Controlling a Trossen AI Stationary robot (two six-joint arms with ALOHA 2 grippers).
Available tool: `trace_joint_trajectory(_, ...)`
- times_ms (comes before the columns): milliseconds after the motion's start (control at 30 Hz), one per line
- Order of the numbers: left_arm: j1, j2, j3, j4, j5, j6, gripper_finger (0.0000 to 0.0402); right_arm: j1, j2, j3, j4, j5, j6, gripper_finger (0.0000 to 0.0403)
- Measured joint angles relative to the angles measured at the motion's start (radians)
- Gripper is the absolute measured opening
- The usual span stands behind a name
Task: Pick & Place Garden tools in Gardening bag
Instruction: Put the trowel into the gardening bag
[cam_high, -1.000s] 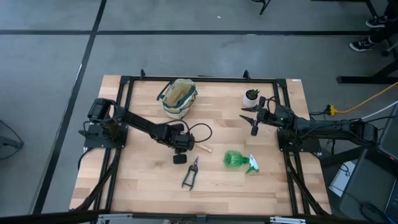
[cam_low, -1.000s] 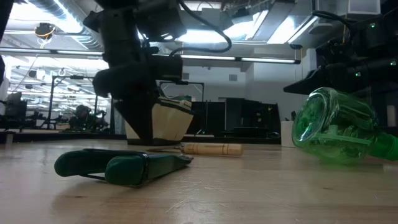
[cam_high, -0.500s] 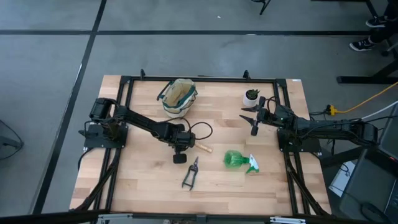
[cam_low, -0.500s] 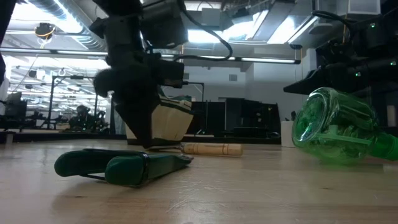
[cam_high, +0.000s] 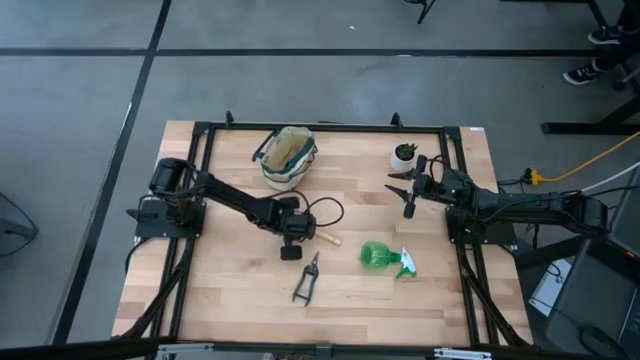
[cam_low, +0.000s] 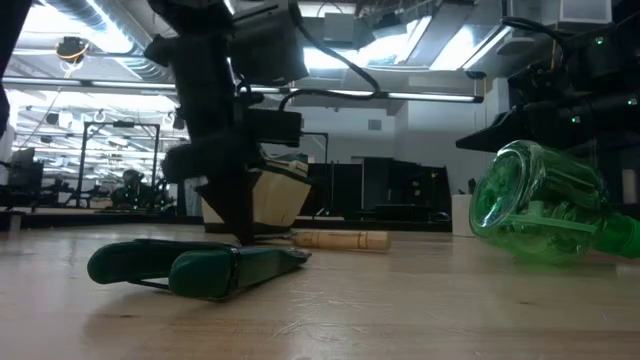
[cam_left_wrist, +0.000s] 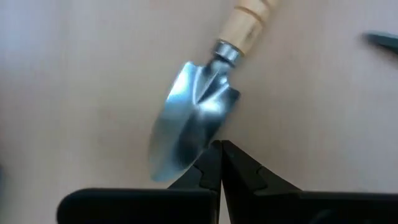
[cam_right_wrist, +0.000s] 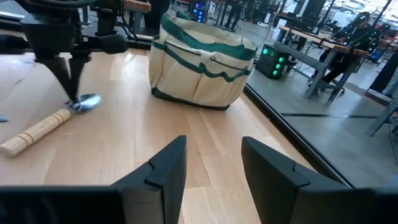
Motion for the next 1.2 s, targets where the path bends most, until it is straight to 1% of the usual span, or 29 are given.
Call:
trace_joint_trajectory(67, 0.011, 0.003, -0.002, 0.022, -0.074, 0.043, 0.0001, 0.0, 0.0, 0.0, 0.0, 0.0, 0.0, 0.0158)
trace_joint_trajectory(133, 0.027, 0.01, -0.006, 0.047, -0.173, 0.084, 0.0001, 0.0, 0.0, 0.0, 0.0, 0.0, 0.0, 0.0158)
trace_joint_trajectory(233, 0.048, 0.009, -0.006, 0.119, -0.301, 0.132, 0.0003, 0.0, 0.0, 0.0, 0.0, 0.0, 0.0, 0.0158)
trace_joint_trajectory(300, 0.063, 0.007, -0.005, 0.153, -0.349, 0.15, 0.0002, 0.0, 0.0, 0.0, 0.0, 0.0, 0.0, 0.0158)
trace_joint_trajectory(333, 0.073, 0.007, -0.005, 0.165, -0.35, 0.159, 0.0001, 0.0, 0.0, 0.0, 0.0, 0.0, 0.0, 0.0158)
trace_joint_trajectory(400, 0.094, 0.007, -0.003, 0.191, -0.319, 0.164, 0.0001, 0.0, 0.0, 0.0, 0.0, 0.0, 0.0, 0.0158)
trace_joint_trajectory(467, 0.105, 0.007, 0.01, 0.191, -0.25, 0.151, 0.0002, 0.0, 0.0, 0.0, 0.0, 0.0, 0.0, 0.0158)
trace_joint_trajectory(600, 0.1, 0.006, 0.049, 0.194, -0.113, 0.059, 0.0001, 0.0, 0.0, 0.0, 0.0, 0.0, 0.0, 0.0158)
trace_joint_trajectory(667, 0.092, 0.006, 0.07, 0.194, -0.052, 0.009, 0.0001, 0.0, 0.0, 0.0, 0.0, 0.0, 0.0, 0.0158)
trace_joint_trajectory(733, 0.072, 0.006, 0.088, 0.196, -0.02, -0.015, 0.0002, 0.0, 0.0, 0.0, 0.0, 0.0, 0.0, 0.0158)
trace_joint_trajectory(833, 0.032, 0.005, 0.101, 0.198, 0.029, 0.02, 0.0002, 0.0, 0.0, 0.0, 0.0, 0.0, 0.0, 0.0158)
trace_joint_trajectory(967, -0.019, 0.005, 0.101, 0.21, 0.069, 0.04, 0.0002, 0.0, 0.0, 0.0, 0.0, 0.0, 0.0, 0.0158)
trace_joint_trajectory(1200, -0.078, 0.007, 0.082, 0.304, 0.069, 0.04, 0.0001, 0.0, 0.0, 0.0, 0.0, 0.0, 0.0, 0.0158)
